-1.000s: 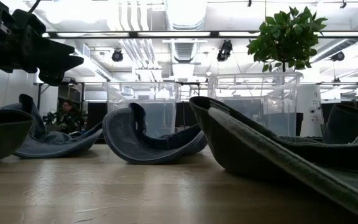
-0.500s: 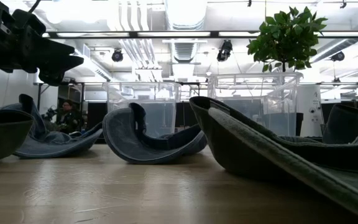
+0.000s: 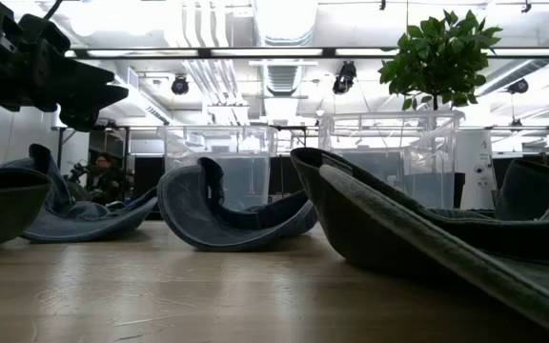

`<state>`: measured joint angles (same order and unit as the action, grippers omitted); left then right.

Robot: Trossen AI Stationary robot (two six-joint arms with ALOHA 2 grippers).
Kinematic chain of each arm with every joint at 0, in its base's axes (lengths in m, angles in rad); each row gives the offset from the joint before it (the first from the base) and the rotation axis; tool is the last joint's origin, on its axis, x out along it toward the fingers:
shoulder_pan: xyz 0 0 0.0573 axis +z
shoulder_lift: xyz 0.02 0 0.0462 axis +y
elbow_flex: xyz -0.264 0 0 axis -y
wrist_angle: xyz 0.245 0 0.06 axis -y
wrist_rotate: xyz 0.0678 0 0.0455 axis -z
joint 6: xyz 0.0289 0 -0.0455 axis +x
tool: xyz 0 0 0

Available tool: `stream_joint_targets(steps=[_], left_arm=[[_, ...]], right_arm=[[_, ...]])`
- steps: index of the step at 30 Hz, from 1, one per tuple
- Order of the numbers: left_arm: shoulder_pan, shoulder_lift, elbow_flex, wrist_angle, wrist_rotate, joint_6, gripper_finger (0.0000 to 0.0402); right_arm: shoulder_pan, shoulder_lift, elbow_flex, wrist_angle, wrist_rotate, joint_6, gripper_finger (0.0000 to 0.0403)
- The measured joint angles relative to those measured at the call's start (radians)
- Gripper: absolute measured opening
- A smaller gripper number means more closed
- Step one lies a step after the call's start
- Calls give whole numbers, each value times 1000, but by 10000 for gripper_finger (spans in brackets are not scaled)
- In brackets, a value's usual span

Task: Pick & Place hat
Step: Put the right blue cap into the right transparent bin

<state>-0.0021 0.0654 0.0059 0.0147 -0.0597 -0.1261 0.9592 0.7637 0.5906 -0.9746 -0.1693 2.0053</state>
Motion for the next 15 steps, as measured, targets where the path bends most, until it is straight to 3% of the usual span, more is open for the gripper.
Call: stream_joint_targets(steps=[3,15], left_arm=[[0,0,0,0,0,0,181],[0,0,0,0,0,34,181]], right_arm=[[5,1,-34,49,50,62,228],[5,6,-154,141,58,190,254]])
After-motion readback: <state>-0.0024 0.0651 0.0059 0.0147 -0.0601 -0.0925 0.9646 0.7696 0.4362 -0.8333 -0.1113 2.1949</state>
